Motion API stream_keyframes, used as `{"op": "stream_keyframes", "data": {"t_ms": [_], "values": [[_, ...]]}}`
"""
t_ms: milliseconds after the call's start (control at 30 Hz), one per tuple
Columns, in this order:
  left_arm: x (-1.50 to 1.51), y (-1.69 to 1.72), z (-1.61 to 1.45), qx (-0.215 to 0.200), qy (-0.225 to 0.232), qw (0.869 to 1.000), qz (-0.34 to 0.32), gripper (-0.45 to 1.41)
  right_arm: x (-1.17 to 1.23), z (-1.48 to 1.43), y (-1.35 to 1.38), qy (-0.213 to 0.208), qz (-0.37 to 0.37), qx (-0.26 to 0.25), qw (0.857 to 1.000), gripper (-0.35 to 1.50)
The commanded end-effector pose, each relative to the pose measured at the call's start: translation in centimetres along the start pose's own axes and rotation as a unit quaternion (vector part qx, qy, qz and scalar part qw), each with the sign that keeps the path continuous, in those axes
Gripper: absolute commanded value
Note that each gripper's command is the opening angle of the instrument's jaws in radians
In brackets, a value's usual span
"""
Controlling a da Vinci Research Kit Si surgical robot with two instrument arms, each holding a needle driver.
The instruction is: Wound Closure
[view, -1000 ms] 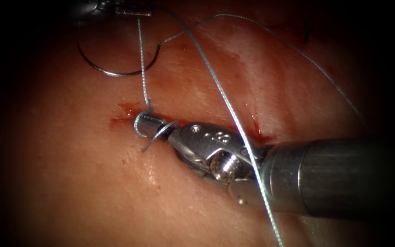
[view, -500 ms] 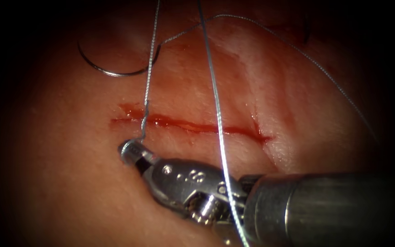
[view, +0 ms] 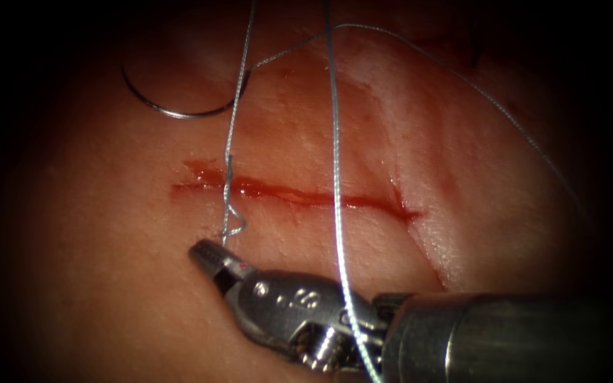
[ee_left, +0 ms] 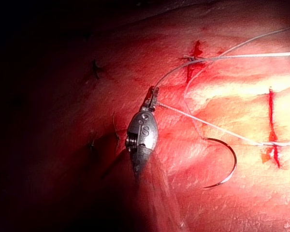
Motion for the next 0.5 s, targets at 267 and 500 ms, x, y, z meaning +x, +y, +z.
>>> {"op": "stream_keyframes", "data": {"t_ms": [267, 500], "values": [[-0.1, -0.22, 0.16, 0.031, -0.012, 0.999, 0.002, -0.45, -0.04, -0.05, -0.15, -0.001, 0.0, 0.012, 1.0, -0.35], [-0.22, -0.38, 0.16, 0.056, -0.023, 0.998, 0.006, -0.45, -0.03, -0.09, -0.26, -0.002, -0.001, 0.02, 1.0, -0.35]]}}
